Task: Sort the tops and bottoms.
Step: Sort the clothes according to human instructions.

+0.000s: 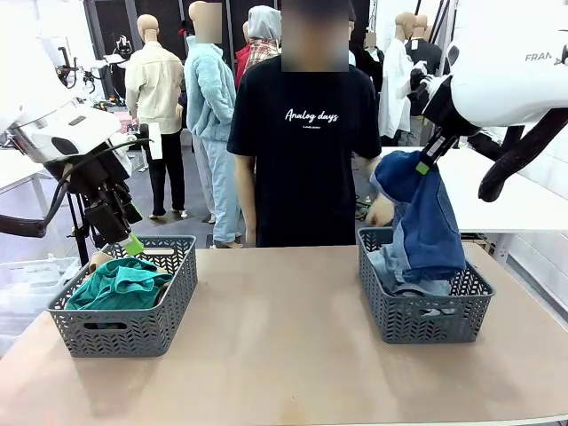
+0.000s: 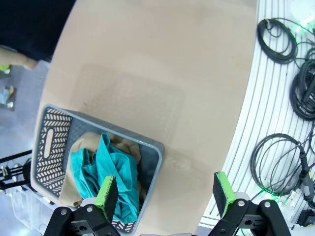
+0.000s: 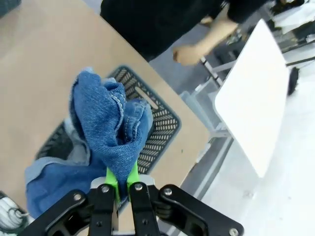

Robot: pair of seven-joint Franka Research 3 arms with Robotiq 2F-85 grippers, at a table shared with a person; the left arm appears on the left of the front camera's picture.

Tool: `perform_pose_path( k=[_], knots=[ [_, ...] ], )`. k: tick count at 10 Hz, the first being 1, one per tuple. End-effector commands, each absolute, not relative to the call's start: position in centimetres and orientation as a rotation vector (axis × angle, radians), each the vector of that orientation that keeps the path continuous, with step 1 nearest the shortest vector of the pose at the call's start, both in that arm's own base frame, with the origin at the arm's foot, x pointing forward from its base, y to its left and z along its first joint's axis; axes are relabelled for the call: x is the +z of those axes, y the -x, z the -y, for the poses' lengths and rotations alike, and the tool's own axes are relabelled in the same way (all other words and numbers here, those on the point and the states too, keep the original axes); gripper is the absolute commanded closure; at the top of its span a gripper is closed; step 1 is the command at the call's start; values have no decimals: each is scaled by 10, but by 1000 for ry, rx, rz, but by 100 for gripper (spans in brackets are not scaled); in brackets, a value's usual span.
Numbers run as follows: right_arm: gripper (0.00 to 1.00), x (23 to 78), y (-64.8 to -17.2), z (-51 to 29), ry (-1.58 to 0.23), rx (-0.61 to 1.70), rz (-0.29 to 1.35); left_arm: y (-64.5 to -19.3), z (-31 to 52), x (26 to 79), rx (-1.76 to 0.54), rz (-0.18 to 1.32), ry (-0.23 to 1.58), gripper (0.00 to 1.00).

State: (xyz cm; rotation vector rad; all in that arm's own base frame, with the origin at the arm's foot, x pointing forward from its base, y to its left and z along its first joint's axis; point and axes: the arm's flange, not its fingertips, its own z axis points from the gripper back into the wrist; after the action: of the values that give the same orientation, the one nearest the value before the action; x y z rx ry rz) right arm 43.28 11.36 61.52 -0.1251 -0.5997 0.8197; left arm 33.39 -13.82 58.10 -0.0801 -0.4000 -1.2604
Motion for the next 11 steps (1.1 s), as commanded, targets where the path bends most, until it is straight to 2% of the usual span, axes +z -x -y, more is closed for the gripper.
perform_pose_path(
  k=[1, 6, 11],
  knots=[
    [100, 602, -484, -96, 119, 763, 527, -333, 135, 581, -1268, 394, 81, 0],
    [100, 537, -550, -77, -16, 699, 472, -333, 135, 581, -1268, 394, 81, 0],
    [100, 463, -572, -89, -85, 723, 228, -333, 135, 581, -1268, 394, 81, 0]
  ],
)
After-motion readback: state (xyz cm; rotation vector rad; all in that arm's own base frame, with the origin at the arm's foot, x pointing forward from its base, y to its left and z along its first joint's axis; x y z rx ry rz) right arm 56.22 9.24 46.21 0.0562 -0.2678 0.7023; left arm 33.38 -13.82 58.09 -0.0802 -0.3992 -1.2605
